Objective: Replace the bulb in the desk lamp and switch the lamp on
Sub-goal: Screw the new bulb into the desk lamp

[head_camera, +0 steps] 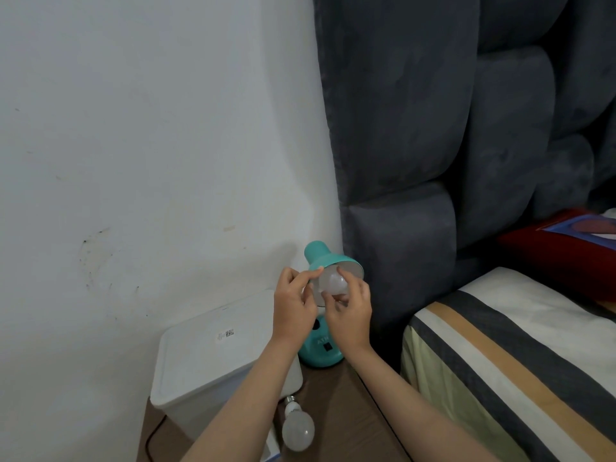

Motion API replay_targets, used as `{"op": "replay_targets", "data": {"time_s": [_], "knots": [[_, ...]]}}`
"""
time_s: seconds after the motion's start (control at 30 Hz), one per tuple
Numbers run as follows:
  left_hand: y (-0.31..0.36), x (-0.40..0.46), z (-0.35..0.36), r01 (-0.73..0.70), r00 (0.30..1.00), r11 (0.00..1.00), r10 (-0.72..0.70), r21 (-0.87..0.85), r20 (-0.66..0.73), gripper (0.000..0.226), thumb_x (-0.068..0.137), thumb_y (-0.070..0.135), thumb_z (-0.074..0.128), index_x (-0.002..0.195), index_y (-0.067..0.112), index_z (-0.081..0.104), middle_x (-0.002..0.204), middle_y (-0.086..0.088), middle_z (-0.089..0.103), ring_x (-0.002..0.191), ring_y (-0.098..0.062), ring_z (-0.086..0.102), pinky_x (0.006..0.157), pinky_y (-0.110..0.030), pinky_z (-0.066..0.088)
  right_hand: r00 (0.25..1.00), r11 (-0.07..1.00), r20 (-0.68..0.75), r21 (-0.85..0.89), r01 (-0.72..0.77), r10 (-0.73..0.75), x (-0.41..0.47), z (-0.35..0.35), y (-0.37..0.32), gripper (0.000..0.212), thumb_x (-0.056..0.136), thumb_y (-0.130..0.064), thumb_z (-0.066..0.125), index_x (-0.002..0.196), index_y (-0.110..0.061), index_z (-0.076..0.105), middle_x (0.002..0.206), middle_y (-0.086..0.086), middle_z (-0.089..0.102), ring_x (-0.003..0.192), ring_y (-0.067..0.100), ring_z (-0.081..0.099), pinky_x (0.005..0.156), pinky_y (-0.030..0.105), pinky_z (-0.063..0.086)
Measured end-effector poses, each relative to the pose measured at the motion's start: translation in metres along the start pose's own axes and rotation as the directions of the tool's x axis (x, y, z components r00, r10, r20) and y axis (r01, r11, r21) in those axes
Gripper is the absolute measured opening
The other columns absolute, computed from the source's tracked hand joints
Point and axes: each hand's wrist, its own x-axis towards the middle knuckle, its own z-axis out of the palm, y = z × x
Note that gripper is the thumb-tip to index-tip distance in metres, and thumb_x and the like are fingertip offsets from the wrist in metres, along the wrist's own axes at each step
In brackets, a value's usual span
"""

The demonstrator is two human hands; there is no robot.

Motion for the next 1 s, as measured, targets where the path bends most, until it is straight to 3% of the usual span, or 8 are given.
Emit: {"op": "replay_targets", "data": {"time_s": [0.2, 0.37, 0.47, 0.6, 0.67, 0.77, 0.9, 1.0], "knots": [[0.0, 0.001, 0.0, -0.006, 1.0, 1.0, 0.006, 0.002, -0.002, 0.046, 0.077, -0.015, 0.053, 0.105, 0.019, 0.068, 0.08, -0.006, 0.046, 0.071, -0.013, 0.048, 0.061, -0.012, 0.042, 0.997, 0.997, -0.024, 0.017, -0.075, 0.075, 0.003, 0.0, 0.003, 0.047, 0.081, -0.023, 0.071, 0.123, -0.024, 0.05, 0.109, 0.006, 0.055, 0.085, 0.016, 0.064, 0.067, 0.008, 0.05], [0.001, -0.001, 0.0, -0.011, 1.0, 1.0, 0.011, -0.003, 0.003, 0.046, 0.077, -0.016, 0.053, 0.105, 0.018, 0.068, 0.08, -0.006, 0.045, 0.07, -0.012, 0.047, 0.06, -0.011, 0.042, 1.0, 1.0, -0.019, -0.014, -0.008, 0.007, 0.002, -0.001, 0.004, 0.052, 0.079, -0.01, 0.073, 0.126, -0.019, 0.053, 0.118, 0.008, 0.049, 0.091, 0.016, 0.062, 0.076, 0.017, 0.055], [0.002, -0.001, 0.0, -0.021, 1.0, 1.0, 0.021, 0.012, -0.001, 0.042, 0.079, -0.013, 0.054, 0.105, 0.017, 0.067, 0.079, 0.0, 0.043, 0.067, -0.01, 0.047, 0.061, -0.01, 0.041, 0.999, 0.999, -0.042, -0.001, -0.034, 0.034, 0.002, 0.0, 0.003, 0.05, 0.079, -0.01, 0.073, 0.125, -0.019, 0.055, 0.112, 0.009, 0.053, 0.081, 0.008, 0.062, 0.071, 0.008, 0.051], [-0.001, 0.0, 0.0, -0.034, 0.999, 0.999, 0.034, 0.016, 0.001, 0.044, 0.079, -0.014, 0.053, 0.106, 0.018, 0.067, 0.079, 0.0, 0.043, 0.07, -0.012, 0.047, 0.061, -0.01, 0.041, 0.993, 0.994, -0.062, 0.033, -0.102, 0.104, 0.002, 0.003, 0.005, 0.05, 0.078, -0.024, 0.075, 0.121, -0.033, 0.053, 0.108, 0.001, 0.054, 0.085, 0.018, 0.065, 0.077, 0.032, 0.058], [-0.001, 0.001, 0.001, -0.035, 0.999, 0.999, 0.035, 0.017, 0.005, 0.044, 0.078, -0.014, 0.053, 0.106, 0.018, 0.067, 0.078, 0.004, 0.041, 0.07, -0.012, 0.047, 0.061, -0.01, 0.04, 0.989, 0.991, -0.059, 0.037, -0.131, 0.133, 0.003, 0.003, 0.006, 0.049, 0.077, -0.028, 0.075, 0.12, -0.034, 0.052, 0.108, -0.003, 0.054, 0.087, 0.021, 0.066, 0.078, 0.037, 0.058], [-0.002, 0.001, 0.002, -0.035, 0.999, 0.999, 0.035, 0.011, 0.0, 0.045, 0.078, -0.015, 0.053, 0.106, 0.017, 0.067, 0.078, 0.01, 0.039, 0.07, -0.01, 0.046, 0.061, -0.009, 0.04, 0.99, 0.991, -0.05, 0.028, -0.129, 0.13, 0.005, 0.001, 0.004, 0.049, 0.077, -0.028, 0.075, 0.12, -0.032, 0.053, 0.105, -0.007, 0.054, 0.089, 0.022, 0.066, 0.08, 0.035, 0.057], [-0.003, 0.0, -0.001, -0.016, 0.999, 1.0, 0.015, 0.005, 0.029, 0.047, 0.079, -0.013, 0.052, 0.108, 0.022, 0.066, 0.082, 0.0, 0.043, 0.073, -0.01, 0.048, 0.064, -0.01, 0.042, 0.993, 0.993, -0.02, 0.007, -0.114, 0.114, 0.005, -0.001, 0.003, 0.049, 0.078, -0.022, 0.074, 0.122, -0.027, 0.052, 0.107, -0.002, 0.053, 0.086, 0.022, 0.066, 0.077, 0.032, 0.057], [0.0, 0.0, -0.009, 0.026, 0.989, 0.999, -0.022, -0.028, 0.144, 0.047, 0.081, -0.006, 0.055, 0.116, 0.025, 0.061, 0.096, 0.0, 0.046, 0.077, -0.006, 0.049, 0.072, -0.011, 0.042, 0.993, 0.994, 0.026, 0.001, -0.112, 0.111, 0.0, -0.004, -0.002, 0.055, 0.081, -0.013, 0.069, 0.13, -0.024, 0.048, 0.117, 0.003, 0.046, 0.085, 0.019, 0.067, 0.077, 0.018, 0.055]]}}
